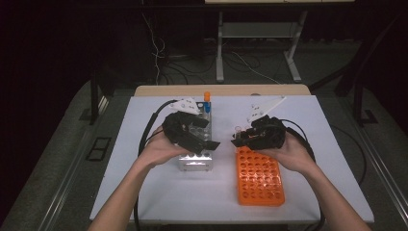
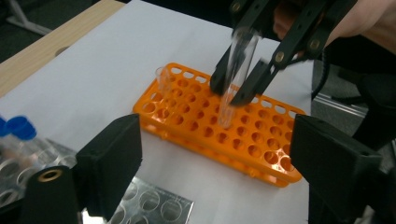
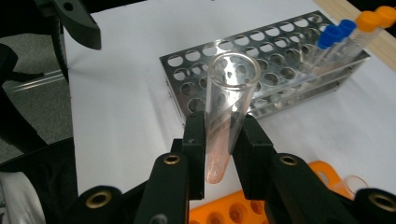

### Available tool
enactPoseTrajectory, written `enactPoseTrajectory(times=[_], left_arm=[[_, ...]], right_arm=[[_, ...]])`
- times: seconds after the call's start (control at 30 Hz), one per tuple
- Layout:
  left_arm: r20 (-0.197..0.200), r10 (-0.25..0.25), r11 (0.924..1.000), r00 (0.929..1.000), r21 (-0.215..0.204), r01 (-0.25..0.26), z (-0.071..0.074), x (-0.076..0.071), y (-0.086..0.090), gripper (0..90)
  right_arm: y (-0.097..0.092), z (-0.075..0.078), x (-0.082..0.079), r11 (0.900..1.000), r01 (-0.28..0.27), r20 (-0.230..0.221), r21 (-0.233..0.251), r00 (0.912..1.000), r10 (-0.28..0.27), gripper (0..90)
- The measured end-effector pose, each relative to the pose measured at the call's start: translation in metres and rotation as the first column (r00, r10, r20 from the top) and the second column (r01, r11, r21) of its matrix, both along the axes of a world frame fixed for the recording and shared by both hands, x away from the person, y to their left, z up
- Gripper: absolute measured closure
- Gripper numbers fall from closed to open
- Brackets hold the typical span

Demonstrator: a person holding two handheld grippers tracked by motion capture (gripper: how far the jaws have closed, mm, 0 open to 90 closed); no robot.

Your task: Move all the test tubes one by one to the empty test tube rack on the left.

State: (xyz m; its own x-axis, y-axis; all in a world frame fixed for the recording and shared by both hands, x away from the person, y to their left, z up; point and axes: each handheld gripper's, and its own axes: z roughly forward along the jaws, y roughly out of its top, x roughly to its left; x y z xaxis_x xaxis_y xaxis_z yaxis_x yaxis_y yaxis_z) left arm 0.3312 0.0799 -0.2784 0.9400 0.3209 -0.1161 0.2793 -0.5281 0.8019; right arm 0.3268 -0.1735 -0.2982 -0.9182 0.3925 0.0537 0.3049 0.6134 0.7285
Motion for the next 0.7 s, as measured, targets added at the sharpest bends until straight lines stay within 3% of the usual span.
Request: enactPoseTrajectory(times=[0.33,0.7], left_arm=[[-0.002,-0.094,0.9944,0.9956,0.049,0.094,0.014,0.011,-0.023,33.1],[-0.009,-0.126,0.9848,0.9920,0.119,0.126,0.010,0.020,-0.037,65.8]], right_arm=[[0.018,-0.006,0.004,0.9993,-0.036,-0.014,0.000,0.9992,0.036,75.1],[0.031,-0.010,0.011,0.9988,-0.047,-0.032,0.014,0.9984,0.047,75.1]])
